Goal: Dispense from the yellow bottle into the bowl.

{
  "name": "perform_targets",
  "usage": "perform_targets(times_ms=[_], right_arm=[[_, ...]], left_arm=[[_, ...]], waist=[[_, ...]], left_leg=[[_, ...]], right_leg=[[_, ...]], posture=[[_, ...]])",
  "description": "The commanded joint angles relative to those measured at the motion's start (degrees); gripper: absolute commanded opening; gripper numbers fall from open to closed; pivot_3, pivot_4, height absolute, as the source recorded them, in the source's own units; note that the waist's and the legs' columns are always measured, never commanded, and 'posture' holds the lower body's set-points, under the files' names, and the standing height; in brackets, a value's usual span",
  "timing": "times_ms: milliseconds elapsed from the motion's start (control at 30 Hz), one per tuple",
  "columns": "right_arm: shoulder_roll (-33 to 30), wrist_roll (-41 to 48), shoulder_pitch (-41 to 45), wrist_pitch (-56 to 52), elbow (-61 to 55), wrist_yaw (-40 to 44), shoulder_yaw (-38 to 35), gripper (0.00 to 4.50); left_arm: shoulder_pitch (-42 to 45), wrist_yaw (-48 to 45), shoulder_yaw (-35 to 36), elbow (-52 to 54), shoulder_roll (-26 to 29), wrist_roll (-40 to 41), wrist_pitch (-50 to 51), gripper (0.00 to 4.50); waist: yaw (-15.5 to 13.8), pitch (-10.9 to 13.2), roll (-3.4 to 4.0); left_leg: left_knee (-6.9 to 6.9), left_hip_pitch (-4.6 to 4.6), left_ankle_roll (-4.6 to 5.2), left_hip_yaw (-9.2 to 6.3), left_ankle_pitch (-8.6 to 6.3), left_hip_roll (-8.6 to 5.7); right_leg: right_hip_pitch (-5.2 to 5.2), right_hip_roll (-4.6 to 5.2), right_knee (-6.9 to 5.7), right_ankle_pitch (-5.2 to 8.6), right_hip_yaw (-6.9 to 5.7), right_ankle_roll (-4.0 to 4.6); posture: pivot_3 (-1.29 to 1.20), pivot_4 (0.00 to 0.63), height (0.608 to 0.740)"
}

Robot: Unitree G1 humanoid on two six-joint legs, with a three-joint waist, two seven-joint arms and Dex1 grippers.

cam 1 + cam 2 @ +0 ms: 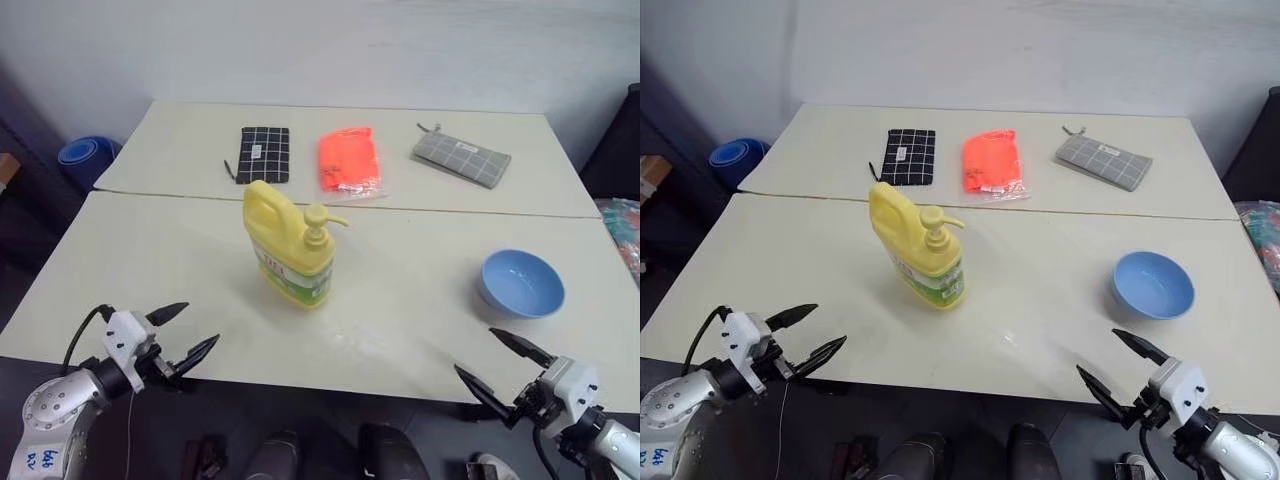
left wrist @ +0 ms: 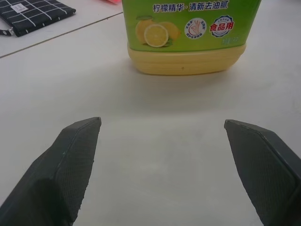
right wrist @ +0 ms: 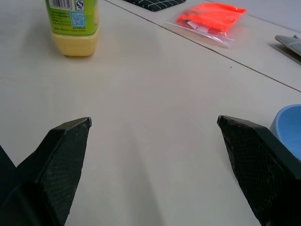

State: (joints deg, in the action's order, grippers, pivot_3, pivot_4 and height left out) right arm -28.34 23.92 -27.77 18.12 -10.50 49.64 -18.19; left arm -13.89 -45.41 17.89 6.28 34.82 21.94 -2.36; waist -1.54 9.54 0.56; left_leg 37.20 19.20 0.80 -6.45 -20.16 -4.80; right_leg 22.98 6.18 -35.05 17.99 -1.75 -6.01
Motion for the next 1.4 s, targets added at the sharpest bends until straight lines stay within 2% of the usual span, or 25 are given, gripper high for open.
perform_targets(times_ms=[33, 133, 233, 367, 500, 667, 733, 833, 1033, 1300, 1400], right_arm=[[0.97, 0.83, -0.15, 0.21, -0.26, -1.39, -1.0, 4.5], [0.83, 3.59, 2.01, -4.38, -2.32, -4.69, -2.46, 4.5], [-2.77, 3.71, 6.28, -12.75, -2.83, -7.38, -2.67, 4.5], [-5.88, -0.19, 15.92, -20.89, 2.58, -11.06, 0.49, 4.5], [-7.13, -5.69, 23.03, -23.78, 9.01, -12.39, 3.74, 4.5], [-6.92, -9.85, 30.18, -26.52, 17.45, -14.23, 6.56, 4.5], [-6.29, -10.89, 33.01, -26.04, 20.67, -15.53, 6.62, 4.13], [-6.01, -11.93, 35.21, -24.52, 23.23, -15.55, 6.88, 3.3], [-6.64, -14.72, 36.09, -19.34, 24.6, -15.03, 7.89, 3.25], [-7.4, -16.01, 36.99, -17.63, 24.62, -14.63, 8.55, 3.25], [-6.8, -12.58, 36.91, -22.04, 22.03, -13.11, 7.23, 3.25]], left_arm=[[0.48, -1.2, -0.97, 3.01, 0.47, -0.2, -0.72, 4.46], [2.65, -4.85, -2.99, 7.65, 2.39, 4.02, 3.84, 4.46], [5.98, -9.17, -4.99, 12.84, 4.56, 11.1, 10.44, 4.46], [14.26, -4.02, -6.98, 18.22, 2.85, 20.59, 21.96, 4.46], [16.71, -3.25, -8.3, 21.83, 3.5, 25.2, 28.93, 4.46], [16.91, -4.02, -8.52, 24.69, 4.56, 26.55, 31.72, 4.46], [16.73, -4.41, -8.17, 25.77, 5.25, 27.08, 32.51, 4.5], [16.59, -4.31, -7.42, 26.8, 5.65, 27.82, 33.34, 4.5], [16.2, -4.36, -6.54, 26.97, 5.68, 27.35, 32.91, 4.5], [16.46, -4.56, -6.43, 26.33, 5.28, 26.79, 32.4, 4.5], [16.59, -4.61, -6.52, 26.2, 5.11, 26.7, 32.2, 4.5]], waist=[[0.03, 0.0, 0.0], [0.05, 0.03, -0.04], [0.18, 0.07, 0.02], [0.32, 0.1, 0.07], [0.31, 0.1, 0.07], [0.47, 0.13, 0.03], [0.4, 0.13, 0.04], [0.48, 0.13, 0.04], [0.43, 0.13, 0.04], [0.42, 0.13, 0.04], [0.48, 0.13, 0.04]], left_leg=[[0.01, 0.0, 0.0, 0.01, 0.0, 0.0], [0.05, 0.0, 0.0, 0.02, 0.0, 0.02], [0.13, -0.01, 0.0, 0.03, 0.0, 0.03], [0.15, -0.04, 0.0, 0.09, 0.02, 0.06], [0.06, 0.02, -0.11, 0.19, -0.02, 0.25], [0.18, 0.12, -0.13, 0.58, -0.04, 0.36], [0.28, 0.1, -0.14, 0.6, -0.04, 0.37], [0.37, 0.08, -0.15, 0.63, -0.04, 0.38], [0.36, 0.11, -0.19, 0.65, -0.07, 0.41], [0.37, 0.1, -0.19, 0.66, -0.07, 0.41], [0.37, 0.1, -0.2, 0.67, -0.07, 0.43]], right_leg=[[0.0, 0.0, 0.0, 0.0, 0.01, 0.0], [-0.01, -0.01, -0.01, 0.0, 0.01, -0.01], [-0.03, -0.01, -0.07, -0.03, 0.06, 0.0], [-0.02, -0.08, -0.11, -0.07, 0.14, -0.02], [0.19, -0.37, -0.09, -0.05, 0.3, 0.01], [0.48, -0.54, -0.31, -0.04, 0.7, 0.02], [0.48, -0.54, -0.42, -0.05, 0.73, 0.02], [0.48, -0.57, -0.51, -0.06, 0.79, 0.05], [0.52, -0.61, -0.48, -0.06, 0.81, 0.06], [0.52, -0.62, -0.5, -0.06, 0.83, 0.06], [0.54, -0.64, -0.51, -0.06, 0.83, 0.06]], posture=[[0.0, 0.15, 0.74], [0.0, 0.15, 0.74], [0.0, 0.15, 0.74], [0.0, 0.15, 0.74], [0.0, 0.15, 0.74], [0.0, 0.15, 0.74], [0.0, 0.15, 0.74], [0.0, 0.15, 0.74], [0.0, 0.15, 0.74], [0.0, 0.15, 0.74], [0.0, 0.15, 0.74]])
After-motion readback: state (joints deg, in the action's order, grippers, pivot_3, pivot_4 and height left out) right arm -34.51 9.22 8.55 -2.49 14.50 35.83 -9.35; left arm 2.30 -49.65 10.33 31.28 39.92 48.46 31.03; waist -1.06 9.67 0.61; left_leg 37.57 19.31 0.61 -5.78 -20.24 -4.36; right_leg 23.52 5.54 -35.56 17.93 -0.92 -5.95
